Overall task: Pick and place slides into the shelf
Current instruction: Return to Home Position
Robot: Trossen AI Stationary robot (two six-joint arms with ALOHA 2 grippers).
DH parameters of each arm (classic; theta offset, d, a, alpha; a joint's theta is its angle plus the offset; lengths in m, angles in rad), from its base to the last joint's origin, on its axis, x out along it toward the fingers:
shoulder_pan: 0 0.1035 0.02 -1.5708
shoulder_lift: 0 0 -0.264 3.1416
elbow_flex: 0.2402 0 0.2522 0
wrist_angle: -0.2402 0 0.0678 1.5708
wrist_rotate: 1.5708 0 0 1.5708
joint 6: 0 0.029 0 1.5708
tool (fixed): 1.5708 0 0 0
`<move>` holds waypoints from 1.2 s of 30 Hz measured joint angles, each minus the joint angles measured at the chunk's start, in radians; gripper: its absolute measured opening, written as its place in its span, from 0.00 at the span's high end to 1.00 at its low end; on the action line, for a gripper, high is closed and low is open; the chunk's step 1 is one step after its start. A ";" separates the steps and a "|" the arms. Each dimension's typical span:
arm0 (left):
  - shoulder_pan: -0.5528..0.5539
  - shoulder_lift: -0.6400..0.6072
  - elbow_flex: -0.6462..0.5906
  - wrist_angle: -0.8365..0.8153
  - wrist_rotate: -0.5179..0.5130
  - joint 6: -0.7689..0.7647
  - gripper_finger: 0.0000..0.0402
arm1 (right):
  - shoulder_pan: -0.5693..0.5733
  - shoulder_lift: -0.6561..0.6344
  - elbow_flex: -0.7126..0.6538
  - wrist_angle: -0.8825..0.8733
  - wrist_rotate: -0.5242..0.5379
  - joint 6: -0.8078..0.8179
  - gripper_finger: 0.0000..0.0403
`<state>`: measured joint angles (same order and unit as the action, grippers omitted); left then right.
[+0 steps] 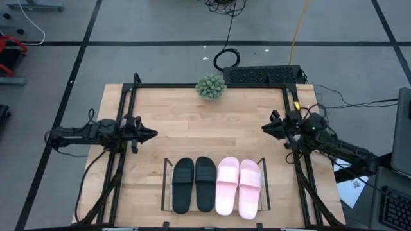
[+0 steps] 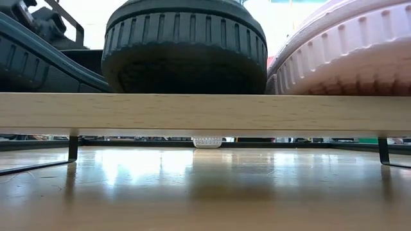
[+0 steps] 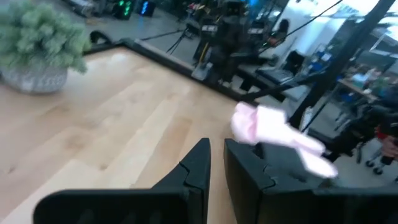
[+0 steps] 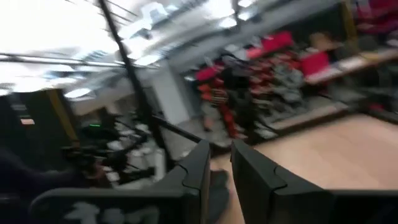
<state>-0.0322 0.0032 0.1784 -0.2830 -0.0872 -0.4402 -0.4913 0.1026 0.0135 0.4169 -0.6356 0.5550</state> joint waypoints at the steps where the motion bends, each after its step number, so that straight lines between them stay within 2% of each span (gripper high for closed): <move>1: 0.000 0.000 -0.013 -0.002 -0.009 0.000 0.88 | 0.009 0.003 0.000 -0.035 0.033 -0.025 0.86; 3: 0.000 0.000 -0.039 0.004 -0.011 0.000 0.88 | 0.025 0.006 0.000 -0.108 0.084 -0.051 0.86; 9: 0.000 0.011 -0.106 0.126 0.016 0.020 0.88 | 0.045 0.005 0.000 -0.134 0.091 -0.122 0.86; 15: 0.000 0.016 -0.108 0.125 0.032 0.025 0.88 | 0.055 0.006 0.000 -0.184 0.170 -0.158 0.86; 22: 0.000 0.016 -0.108 0.127 -0.013 0.064 0.88 | 0.056 0.014 0.000 -0.210 0.135 -0.185 0.86; 30: 0.000 0.017 -0.108 0.128 -0.034 0.116 0.88 | 0.055 0.035 0.000 -0.221 0.185 -0.383 0.86; 36: 0.000 0.017 -0.108 0.128 -0.035 0.114 0.88 | 0.055 0.038 0.000 -0.220 0.244 -0.359 0.86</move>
<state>-0.0326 0.0204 0.0708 -0.1547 -0.1223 -0.3260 -0.4362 0.1402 0.0139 0.1965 -0.3913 0.1963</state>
